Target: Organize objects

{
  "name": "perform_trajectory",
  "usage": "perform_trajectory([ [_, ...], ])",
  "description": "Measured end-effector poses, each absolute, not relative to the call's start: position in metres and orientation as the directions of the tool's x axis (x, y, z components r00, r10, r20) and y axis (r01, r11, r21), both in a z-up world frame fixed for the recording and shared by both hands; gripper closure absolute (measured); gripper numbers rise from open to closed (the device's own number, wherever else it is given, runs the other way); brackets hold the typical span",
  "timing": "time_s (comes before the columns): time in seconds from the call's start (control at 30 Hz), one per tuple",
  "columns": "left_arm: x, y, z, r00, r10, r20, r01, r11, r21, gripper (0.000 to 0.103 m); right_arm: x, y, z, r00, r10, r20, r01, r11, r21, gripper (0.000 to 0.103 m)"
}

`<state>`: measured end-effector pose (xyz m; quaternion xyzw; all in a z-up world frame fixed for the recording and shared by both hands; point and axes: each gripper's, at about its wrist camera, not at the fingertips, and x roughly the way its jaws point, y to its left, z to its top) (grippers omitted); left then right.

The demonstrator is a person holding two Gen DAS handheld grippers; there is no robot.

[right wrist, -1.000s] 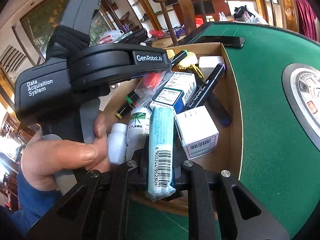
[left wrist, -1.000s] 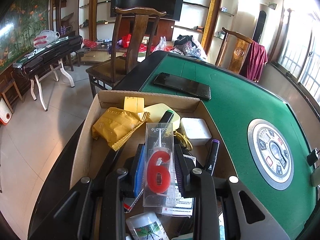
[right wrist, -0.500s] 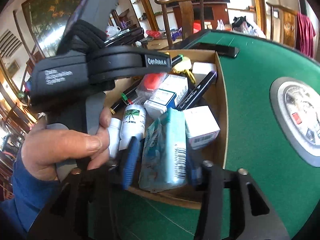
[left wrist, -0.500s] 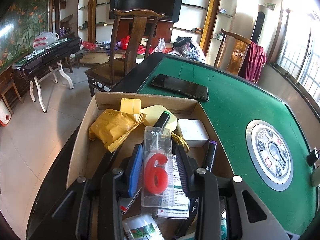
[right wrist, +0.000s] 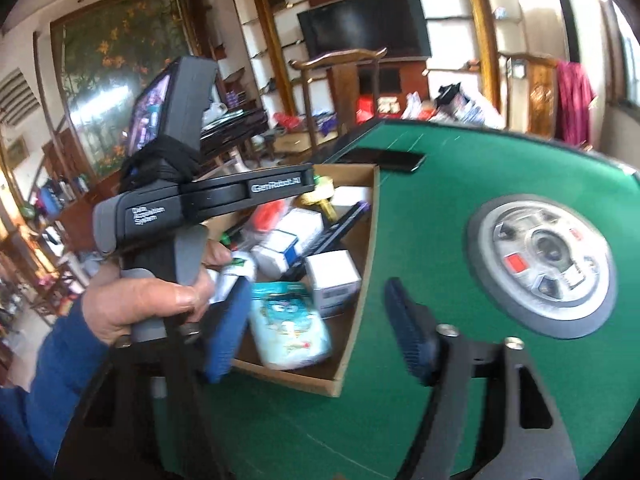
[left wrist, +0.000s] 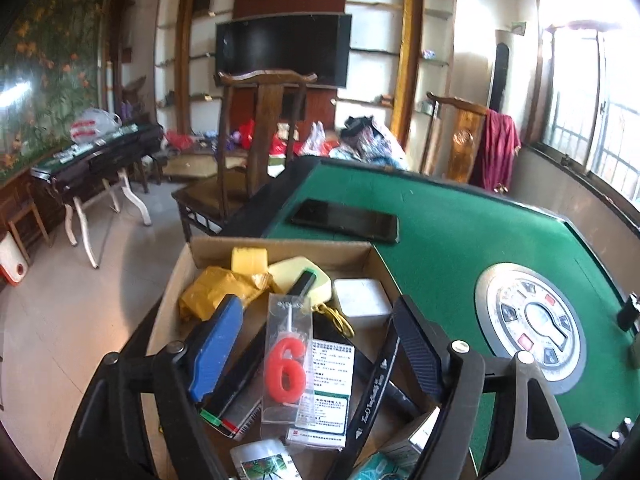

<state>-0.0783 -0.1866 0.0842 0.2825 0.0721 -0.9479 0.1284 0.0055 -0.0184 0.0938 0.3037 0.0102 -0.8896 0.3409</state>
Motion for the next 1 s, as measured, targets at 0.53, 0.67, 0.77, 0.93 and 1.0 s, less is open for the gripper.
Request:
perform_trajectory([
  [0.53, 0.050, -0.163, 0.108, -0.833, -0.349, -0.430, 0.339, -0.935, 0.102, 0.000, 0.034, 0.009, 0.096, -0.699, -0.525, -0.486, 0.557, -0.826, 0.090, 0.021],
  [0.67, 0.069, -0.159, 0.101, -0.800, -0.405, -0.443, 0.368, -0.914, 0.171, 0.000, 0.041, 0.008, 0.095, -0.704, -0.524, -0.479, 0.563, -0.823, 0.071, 0.021],
  [0.77, 0.078, -0.157, 0.097, -0.810, -0.384, -0.442, 0.333, -0.923, 0.192, 0.000, 0.046, 0.010, 0.093, -0.708, -0.520, -0.477, 0.559, -0.826, 0.070, 0.021],
  [0.93, 0.080, -0.156, 0.089, -0.799, -0.428, -0.423, 0.346, -0.902, 0.259, 0.000, 0.049, 0.009, 0.090, -0.708, -0.514, -0.485, 0.558, -0.827, 0.062, 0.021],
  [1.0, 0.079, -0.160, 0.088, -0.799, -0.414, -0.437, 0.341, -0.910, 0.238, 0.000, 0.050, 0.007, 0.088, -0.707, -0.508, -0.492, 0.560, -0.827, 0.048, 0.021],
])
